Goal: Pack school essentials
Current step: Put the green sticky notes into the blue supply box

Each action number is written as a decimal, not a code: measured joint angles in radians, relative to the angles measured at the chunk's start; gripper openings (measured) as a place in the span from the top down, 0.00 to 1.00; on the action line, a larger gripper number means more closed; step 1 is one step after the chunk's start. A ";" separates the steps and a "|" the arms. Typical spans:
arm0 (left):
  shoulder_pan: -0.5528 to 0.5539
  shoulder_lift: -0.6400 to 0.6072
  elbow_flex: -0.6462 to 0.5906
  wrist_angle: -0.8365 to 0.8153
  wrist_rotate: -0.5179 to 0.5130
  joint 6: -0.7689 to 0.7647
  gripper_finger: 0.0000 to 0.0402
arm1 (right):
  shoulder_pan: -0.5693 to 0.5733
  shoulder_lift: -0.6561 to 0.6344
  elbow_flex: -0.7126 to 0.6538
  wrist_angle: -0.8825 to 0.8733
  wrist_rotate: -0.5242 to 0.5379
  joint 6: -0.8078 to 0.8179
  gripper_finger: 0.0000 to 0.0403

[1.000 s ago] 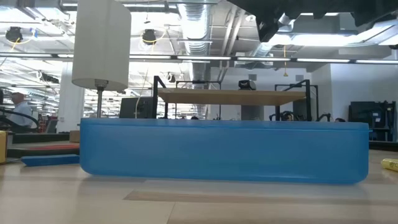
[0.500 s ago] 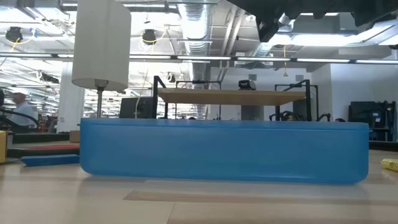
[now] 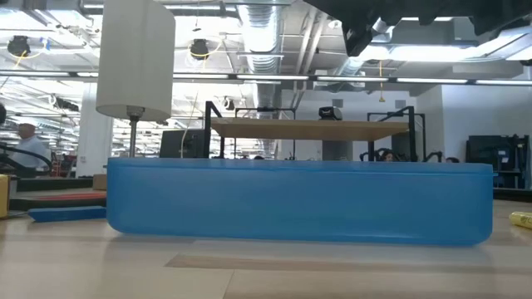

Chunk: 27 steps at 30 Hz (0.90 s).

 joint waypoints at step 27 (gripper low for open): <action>0.260 -0.123 0.256 -0.012 -0.274 0.463 1.00 | 0.000 0.000 0.000 0.001 0.028 -0.002 0.71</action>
